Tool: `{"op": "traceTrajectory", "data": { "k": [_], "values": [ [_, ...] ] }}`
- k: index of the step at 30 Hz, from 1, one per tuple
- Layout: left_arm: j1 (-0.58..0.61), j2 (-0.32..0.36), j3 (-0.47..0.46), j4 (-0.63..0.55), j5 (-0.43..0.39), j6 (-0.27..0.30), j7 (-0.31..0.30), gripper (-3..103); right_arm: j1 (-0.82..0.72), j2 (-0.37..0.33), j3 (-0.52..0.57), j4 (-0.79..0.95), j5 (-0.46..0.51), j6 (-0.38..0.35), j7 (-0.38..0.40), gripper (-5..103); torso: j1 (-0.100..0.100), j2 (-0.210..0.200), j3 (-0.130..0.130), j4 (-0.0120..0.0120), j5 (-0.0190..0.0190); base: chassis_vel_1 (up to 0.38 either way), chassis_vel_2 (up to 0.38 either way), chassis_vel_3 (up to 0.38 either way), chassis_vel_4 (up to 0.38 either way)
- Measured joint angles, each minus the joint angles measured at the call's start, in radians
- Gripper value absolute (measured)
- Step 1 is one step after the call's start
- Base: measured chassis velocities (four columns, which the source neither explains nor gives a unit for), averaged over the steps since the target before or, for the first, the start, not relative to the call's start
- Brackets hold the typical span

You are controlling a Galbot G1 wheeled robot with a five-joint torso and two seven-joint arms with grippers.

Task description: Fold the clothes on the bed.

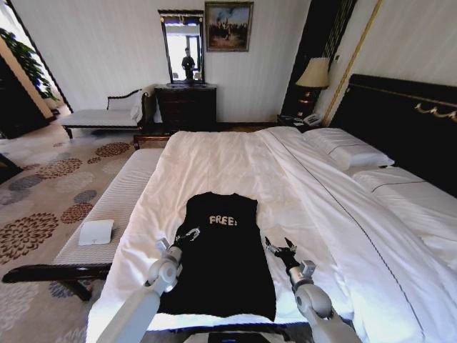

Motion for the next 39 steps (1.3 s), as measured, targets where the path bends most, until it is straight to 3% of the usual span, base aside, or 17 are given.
{"op": "traceTrajectory", "data": {
  "k": [15,34,39],
  "values": [
    [-0.063,-0.067,0.032,0.09,-0.002,-0.009,0.004,82,-0.003,-0.003,0.012,-0.004,0.006,0.004,-0.001,100,0.0,0.0,0.0,-0.0001,0.0,0.0,0.0,0.0,0.0],
    [-0.071,-0.041,-0.051,0.114,-0.033,-0.003,-0.028,78,-0.002,-0.002,0.018,-0.002,0.008,0.007,-0.004,100,0.0,0.0,0.0,0.0,-0.0002,0.0,0.0,0.0,0.0],
    [-0.102,-0.031,-0.065,0.141,-0.006,0.002,-0.024,63,-0.005,-0.002,0.015,-0.002,0.012,0.007,-0.005,100,0.0,0.0,0.0,0.0,-0.0002,0.0,0.0,0.0,0.0]
  ]
}}
